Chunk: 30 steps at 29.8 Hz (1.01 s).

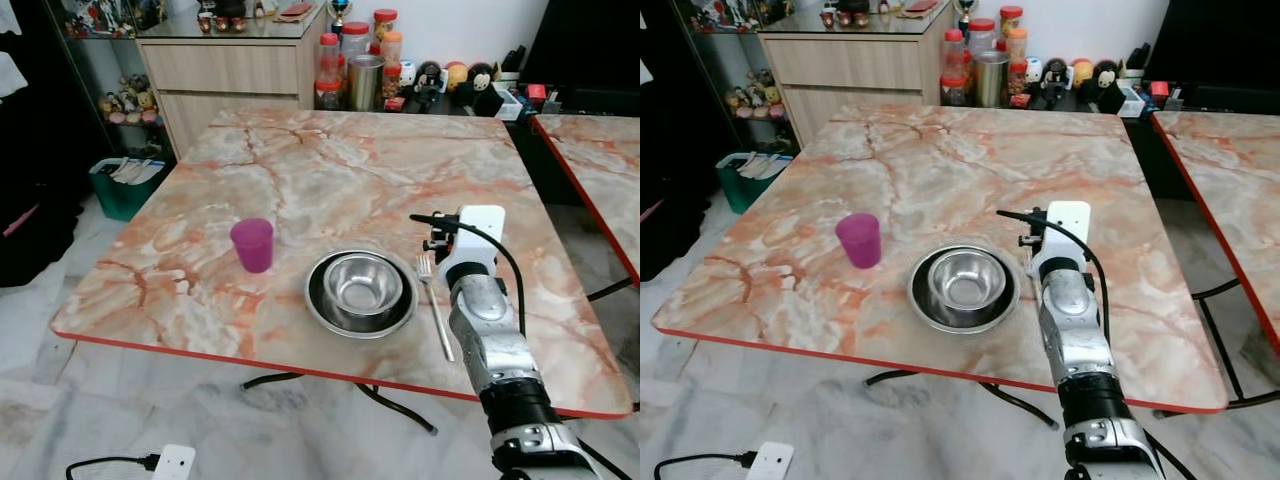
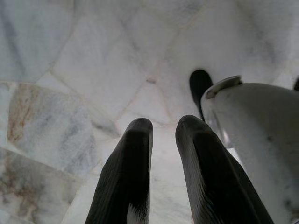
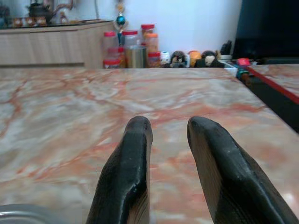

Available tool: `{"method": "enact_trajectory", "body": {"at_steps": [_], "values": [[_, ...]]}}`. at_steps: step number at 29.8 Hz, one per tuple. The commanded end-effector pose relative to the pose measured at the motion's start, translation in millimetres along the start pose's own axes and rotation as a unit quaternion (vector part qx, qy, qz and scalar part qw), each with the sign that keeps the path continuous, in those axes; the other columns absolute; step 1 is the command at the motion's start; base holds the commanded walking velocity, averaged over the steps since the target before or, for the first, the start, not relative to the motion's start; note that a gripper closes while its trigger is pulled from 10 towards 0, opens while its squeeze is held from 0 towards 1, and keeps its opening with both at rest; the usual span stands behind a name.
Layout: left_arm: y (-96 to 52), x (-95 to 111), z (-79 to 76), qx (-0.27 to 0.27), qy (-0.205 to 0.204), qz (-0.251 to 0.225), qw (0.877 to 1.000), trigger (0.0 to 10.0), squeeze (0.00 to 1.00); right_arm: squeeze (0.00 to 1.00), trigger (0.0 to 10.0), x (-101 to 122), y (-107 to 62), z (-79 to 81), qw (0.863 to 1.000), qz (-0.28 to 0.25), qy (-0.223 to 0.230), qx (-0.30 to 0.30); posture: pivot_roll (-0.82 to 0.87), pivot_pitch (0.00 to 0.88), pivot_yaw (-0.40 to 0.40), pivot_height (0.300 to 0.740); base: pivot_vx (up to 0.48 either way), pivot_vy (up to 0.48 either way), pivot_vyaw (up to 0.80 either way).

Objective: Setting the table

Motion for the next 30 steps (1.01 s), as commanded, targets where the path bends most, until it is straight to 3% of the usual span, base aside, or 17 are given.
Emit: {"method": "enact_trajectory", "body": {"at_steps": [1, 13, 30], "values": [[-0.1, -2.5, -0.9, -0.003, 0.017, 0.006, 1.0, 10.0, 0.0, 0.0, 10.0, 8.3, 0.0, -2.3, 1.0, -0.016, 0.002, -0.004, 0.03, 0.0, 0.025, 0.728, 0.0, -0.416, 0.0], [-0.3, -3.8, -2.3, -0.004, 0.017, 0.004, 1.0, 10.0, 0.0, 0.0, 10.0, 13.6, 0.6, -4.8, 1.0, -0.027, 0.002, -0.008, 0.03, 0.0, 0.025, 0.728, 0.0, -0.418, 0.0], [-0.4, -3.4, -0.9, -0.001, 0.015, 0.002, 1.0, 10.0, 0.0, 0.0, 10.0, 7.4, -1.8, -10.1, 1.0, -0.017, -0.002, -0.02, 0.03, 0.0, 0.035, 0.728, 0.269, -0.394, 0.0]]}}
Point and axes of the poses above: a point about 5 cm out from each wrist's last joint towards the gripper, its own y axis pointing out of the wrist towards the gripper, its own x axis along the axis of the wrist's last joint, z = x × y, the point moved 5 cm from there along y, pointing out of the wrist towards the gripper, and after that the axes turned 6 degrees about y, right-handed, at the moved point
